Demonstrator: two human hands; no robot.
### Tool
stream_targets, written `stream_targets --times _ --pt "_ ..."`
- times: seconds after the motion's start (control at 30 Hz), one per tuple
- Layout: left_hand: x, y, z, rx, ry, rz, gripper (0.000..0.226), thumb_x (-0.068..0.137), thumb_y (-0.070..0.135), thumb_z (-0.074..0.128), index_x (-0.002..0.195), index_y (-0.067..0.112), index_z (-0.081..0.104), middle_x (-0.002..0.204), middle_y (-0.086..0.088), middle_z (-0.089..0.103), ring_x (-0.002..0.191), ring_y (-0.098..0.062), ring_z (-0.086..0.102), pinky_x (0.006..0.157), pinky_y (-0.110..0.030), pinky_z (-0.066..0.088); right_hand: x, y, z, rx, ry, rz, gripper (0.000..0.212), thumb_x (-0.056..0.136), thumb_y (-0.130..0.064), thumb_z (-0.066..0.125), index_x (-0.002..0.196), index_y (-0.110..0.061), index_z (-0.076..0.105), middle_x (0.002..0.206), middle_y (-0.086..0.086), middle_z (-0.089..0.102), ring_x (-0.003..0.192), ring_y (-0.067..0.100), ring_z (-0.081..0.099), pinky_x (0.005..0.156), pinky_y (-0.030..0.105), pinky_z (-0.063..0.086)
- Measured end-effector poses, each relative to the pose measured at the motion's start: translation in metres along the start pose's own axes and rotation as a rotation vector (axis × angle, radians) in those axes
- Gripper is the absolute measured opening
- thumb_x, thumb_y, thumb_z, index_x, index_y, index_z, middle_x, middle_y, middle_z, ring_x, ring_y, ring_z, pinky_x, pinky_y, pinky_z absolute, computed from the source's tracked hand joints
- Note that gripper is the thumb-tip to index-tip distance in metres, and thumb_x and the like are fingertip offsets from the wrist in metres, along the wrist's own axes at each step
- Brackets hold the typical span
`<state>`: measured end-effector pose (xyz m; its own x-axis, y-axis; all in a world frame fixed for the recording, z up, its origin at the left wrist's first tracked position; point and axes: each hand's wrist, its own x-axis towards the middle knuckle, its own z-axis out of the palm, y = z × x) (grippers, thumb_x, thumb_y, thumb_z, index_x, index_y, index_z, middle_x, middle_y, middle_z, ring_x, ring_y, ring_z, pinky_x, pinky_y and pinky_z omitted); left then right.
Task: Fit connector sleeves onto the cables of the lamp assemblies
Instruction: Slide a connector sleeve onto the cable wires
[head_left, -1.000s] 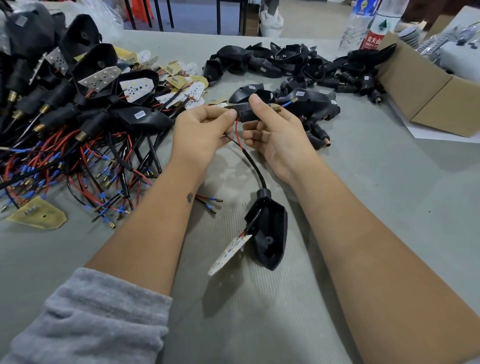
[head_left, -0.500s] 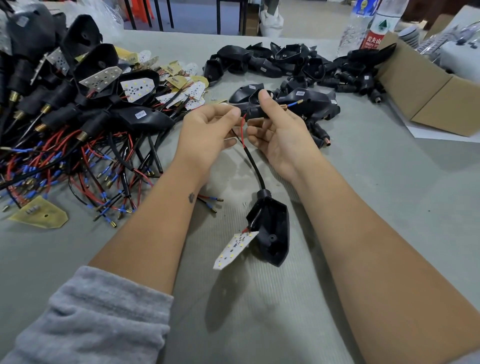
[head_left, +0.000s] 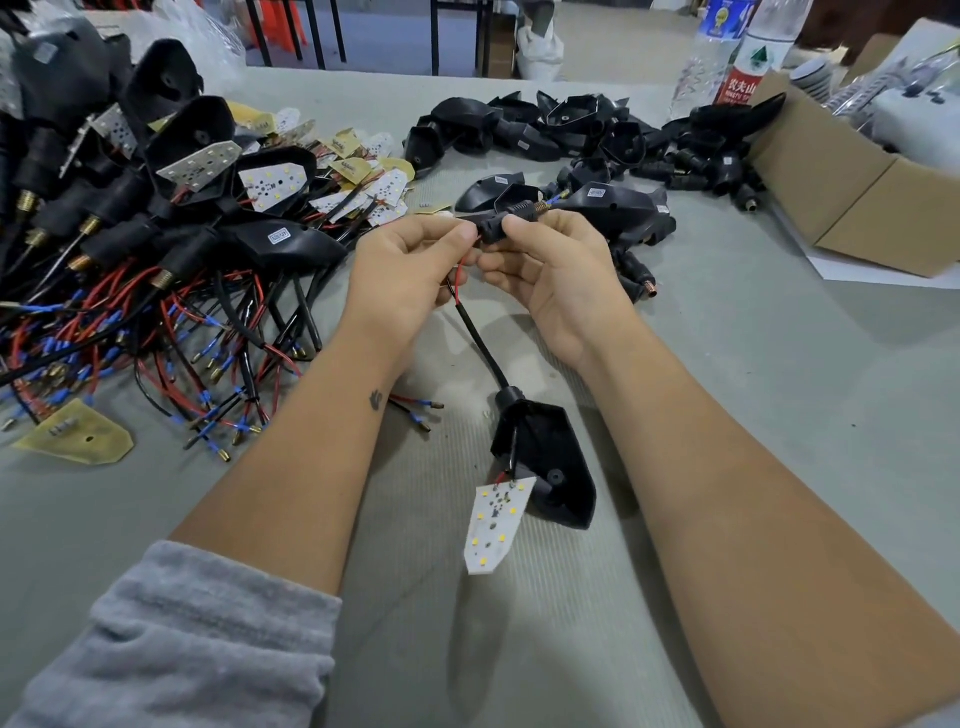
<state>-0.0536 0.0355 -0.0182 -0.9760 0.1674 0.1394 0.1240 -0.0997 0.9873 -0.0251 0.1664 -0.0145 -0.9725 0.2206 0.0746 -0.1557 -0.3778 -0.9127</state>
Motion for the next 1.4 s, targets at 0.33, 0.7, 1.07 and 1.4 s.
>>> stream_targets --times 0.33,0.7,1.07,1.4 --pt "0.0036 -0.0017 -0.0023 -0.057 0.050 -0.055 0.014 0.093 0.014 0.064 0.079 0.015 0.067 0.071 0.000 0.065 0.058 -0.006 0.053 0.054 -0.016 0.043 -0.0002 0.0007 -0.0034 -0.012 0.010 -0.018 0.008 0.091 -0.003 0.063 0.089 -0.009 0.060 0.069 0.004 0.059 0.055 0.012 0.056 0.059 0.024 0.051" --pt "0.0003 -0.0006 -0.0016 -0.021 -0.071 -0.060 0.004 0.093 0.014 0.063 0.092 0.018 0.063 0.070 0.007 0.072 0.063 -0.007 0.067 0.059 -0.019 0.054 -0.0012 0.0004 -0.0019 -0.102 -0.002 0.009 0.014 0.094 -0.016 0.063 0.082 -0.010 0.059 0.065 0.002 0.057 0.052 0.010 0.052 0.058 0.021 0.049" --pt "0.0026 -0.0070 -0.0025 -0.010 -0.024 0.034 0.017 0.088 0.002 0.066 0.086 0.018 0.067 0.071 0.002 0.070 0.059 -0.004 0.063 0.060 -0.016 0.049 -0.0012 -0.0011 -0.0039 -0.035 -0.012 0.032 0.008 0.095 -0.010 0.058 0.088 -0.011 0.062 0.067 0.000 0.057 0.056 0.009 0.052 0.060 0.021 0.047" --pt "0.0038 -0.0030 -0.0009 0.001 -0.039 -0.040 0.005 0.095 0.014 0.060 0.093 0.019 0.062 0.071 0.005 0.074 0.063 -0.008 0.068 0.063 -0.020 0.054 0.0015 0.0000 -0.0028 0.048 0.059 0.013 0.012 0.098 -0.016 0.057 0.086 -0.012 0.057 0.070 0.003 0.060 0.059 0.012 0.055 0.061 0.023 0.048"
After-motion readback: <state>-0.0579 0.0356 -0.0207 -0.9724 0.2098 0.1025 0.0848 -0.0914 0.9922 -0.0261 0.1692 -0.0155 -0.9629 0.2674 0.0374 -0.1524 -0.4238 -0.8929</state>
